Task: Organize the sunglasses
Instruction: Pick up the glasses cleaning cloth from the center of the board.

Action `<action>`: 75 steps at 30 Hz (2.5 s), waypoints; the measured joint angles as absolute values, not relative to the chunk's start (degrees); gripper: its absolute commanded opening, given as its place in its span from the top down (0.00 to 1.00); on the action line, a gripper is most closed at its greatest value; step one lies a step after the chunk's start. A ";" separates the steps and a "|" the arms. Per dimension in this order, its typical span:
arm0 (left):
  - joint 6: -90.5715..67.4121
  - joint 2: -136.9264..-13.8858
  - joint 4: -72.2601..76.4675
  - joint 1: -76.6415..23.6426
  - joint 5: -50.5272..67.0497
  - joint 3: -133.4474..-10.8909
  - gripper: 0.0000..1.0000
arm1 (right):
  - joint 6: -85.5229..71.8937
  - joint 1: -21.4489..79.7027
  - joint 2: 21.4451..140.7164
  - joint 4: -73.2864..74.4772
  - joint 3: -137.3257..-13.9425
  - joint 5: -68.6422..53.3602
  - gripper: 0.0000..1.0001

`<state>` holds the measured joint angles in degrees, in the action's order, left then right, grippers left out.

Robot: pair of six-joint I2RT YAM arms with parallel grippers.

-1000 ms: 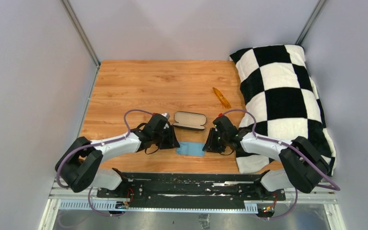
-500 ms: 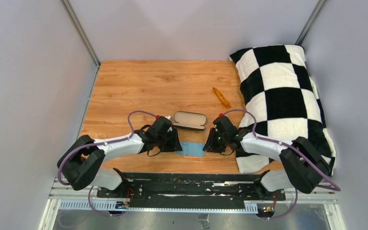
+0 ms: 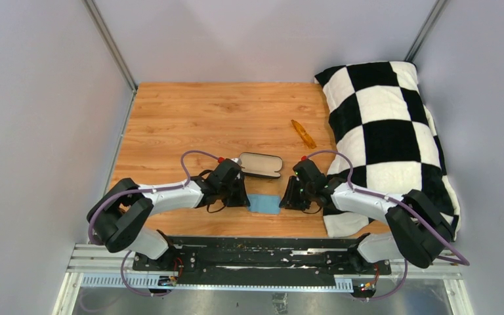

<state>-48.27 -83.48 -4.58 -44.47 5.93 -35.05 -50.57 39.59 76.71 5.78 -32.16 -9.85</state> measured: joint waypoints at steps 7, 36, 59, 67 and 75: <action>-48.16 -83.50 -5.23 -44.47 5.23 -35.07 0.95 | -50.57 39.59 76.84 5.58 -32.08 -9.93 0.67; -47.27 -82.98 -6.33 -44.47 5.56 -35.11 1.00 | -51.20 42.39 83.50 3.73 -37.10 -8.27 0.70; -46.96 -82.98 -5.80 -44.47 6.61 -34.87 1.00 | -49.32 46.09 88.05 9.19 -43.77 -2.11 0.72; -46.96 -82.98 -5.61 -44.47 7.11 -34.81 1.00 | -49.23 47.66 88.66 11.35 -45.17 1.61 0.73; -46.96 -83.00 -5.43 -44.47 7.11 -34.81 1.00 | -49.17 48.73 88.40 13.28 -45.60 4.82 0.74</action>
